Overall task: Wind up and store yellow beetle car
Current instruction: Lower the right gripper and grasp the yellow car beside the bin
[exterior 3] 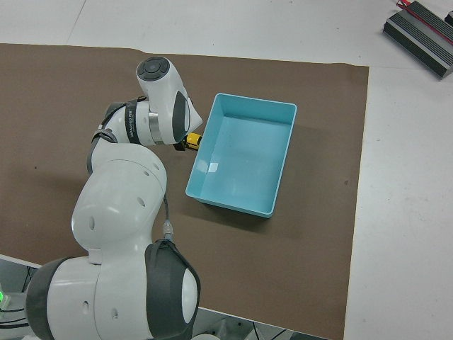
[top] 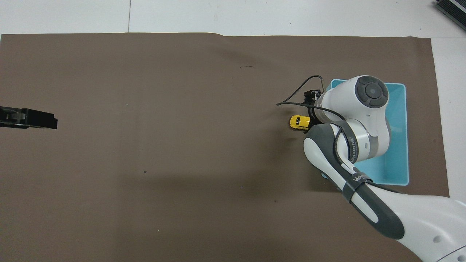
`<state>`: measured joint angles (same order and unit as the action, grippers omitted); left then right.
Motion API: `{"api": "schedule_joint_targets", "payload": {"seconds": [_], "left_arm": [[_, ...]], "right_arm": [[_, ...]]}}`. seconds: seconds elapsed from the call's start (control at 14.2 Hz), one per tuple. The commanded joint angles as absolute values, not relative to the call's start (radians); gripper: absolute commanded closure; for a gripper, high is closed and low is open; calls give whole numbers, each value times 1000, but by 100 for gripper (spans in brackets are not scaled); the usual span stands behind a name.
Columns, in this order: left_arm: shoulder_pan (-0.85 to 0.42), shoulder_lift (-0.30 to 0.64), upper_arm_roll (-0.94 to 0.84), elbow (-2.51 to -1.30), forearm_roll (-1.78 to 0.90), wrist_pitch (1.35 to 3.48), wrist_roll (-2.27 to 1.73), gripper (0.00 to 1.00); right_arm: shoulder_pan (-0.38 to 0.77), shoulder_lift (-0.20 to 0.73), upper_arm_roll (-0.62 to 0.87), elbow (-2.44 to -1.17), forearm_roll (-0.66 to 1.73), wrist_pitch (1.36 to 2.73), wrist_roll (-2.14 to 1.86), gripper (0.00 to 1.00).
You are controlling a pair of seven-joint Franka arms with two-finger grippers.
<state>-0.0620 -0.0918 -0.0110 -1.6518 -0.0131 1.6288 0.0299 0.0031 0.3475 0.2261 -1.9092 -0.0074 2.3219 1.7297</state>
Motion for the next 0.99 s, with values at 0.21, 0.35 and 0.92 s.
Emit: {"api": "schedule_joint_targets", "payload": {"seconds": [0.21,0.35,0.92], "left_arm": [[-51,-100,-17,-1643,-20,1605,38,0],[-49,-100,-17,-1643,-20,1605,38,0],[-51,-100,-17,-1643,-20,1605,38,0]], "right_arm": [[-12,376,229,-1973,-32,2454,1766,0],[-17,376,229,-1980,-32,2467,1764,0],[-25,374,229,-1985,-32,2470,1766,100]]}}
